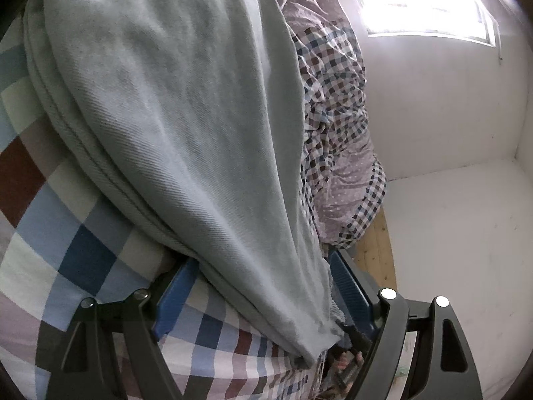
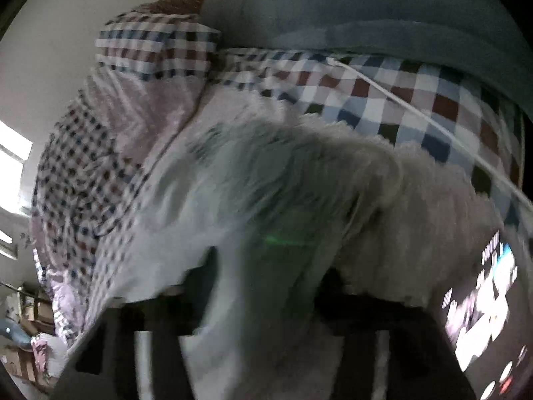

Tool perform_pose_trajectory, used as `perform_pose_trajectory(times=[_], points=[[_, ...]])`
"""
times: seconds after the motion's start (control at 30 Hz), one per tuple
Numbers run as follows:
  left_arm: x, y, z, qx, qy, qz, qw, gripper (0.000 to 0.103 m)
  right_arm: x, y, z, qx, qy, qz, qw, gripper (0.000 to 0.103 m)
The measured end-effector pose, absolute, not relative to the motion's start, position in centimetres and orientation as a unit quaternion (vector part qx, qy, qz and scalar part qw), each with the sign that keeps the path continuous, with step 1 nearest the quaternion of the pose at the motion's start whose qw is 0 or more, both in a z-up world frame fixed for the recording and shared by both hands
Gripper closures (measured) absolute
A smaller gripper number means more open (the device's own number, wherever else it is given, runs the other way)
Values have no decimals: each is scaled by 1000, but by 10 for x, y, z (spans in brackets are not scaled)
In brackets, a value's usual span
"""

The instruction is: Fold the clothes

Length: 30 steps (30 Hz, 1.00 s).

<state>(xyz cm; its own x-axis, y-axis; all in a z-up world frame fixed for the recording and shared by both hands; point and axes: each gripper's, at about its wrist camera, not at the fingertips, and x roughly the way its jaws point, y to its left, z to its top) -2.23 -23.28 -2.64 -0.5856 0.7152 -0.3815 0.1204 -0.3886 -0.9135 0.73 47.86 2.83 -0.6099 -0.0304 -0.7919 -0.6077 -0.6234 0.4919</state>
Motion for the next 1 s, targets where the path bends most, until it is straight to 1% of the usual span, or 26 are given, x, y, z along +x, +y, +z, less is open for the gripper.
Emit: perform_pose_trajectory(times=[0.17, 0.3, 0.37, 0.47, 0.57, 0.73, 0.87, 1.0], points=[[-19, -235, -26, -406, -518, 726, 201, 18, 48, 404, 50, -427, 344, 825, 135, 34], [-12, -253, -23, -390, -530, 732, 181, 18, 64, 306, 65, -423, 278, 862, 35, 34], [-9, -267, -22, -379, -535, 737, 164, 18, 62, 255, 68, -417, 230, 879, -16, 34], [-2, -293, -18, -358, -546, 746, 127, 18, 58, 171, 69, -412, 126, 897, -97, 34], [1, -317, -17, -349, -546, 757, 89, 18, 63, 124, 63, -396, 67, 906, -135, 34], [9, -374, -22, -344, -556, 757, 18, 18, 76, 98, 48, -371, 67, 908, -182, 34], [-2, -394, -30, -353, -579, 735, 20, 18, 69, 88, 43, -361, 70, 909, -195, 34], [-22, -407, -28, -360, -559, 747, 11, 18, 68, 89, 44, -353, 78, 910, -202, 34]])
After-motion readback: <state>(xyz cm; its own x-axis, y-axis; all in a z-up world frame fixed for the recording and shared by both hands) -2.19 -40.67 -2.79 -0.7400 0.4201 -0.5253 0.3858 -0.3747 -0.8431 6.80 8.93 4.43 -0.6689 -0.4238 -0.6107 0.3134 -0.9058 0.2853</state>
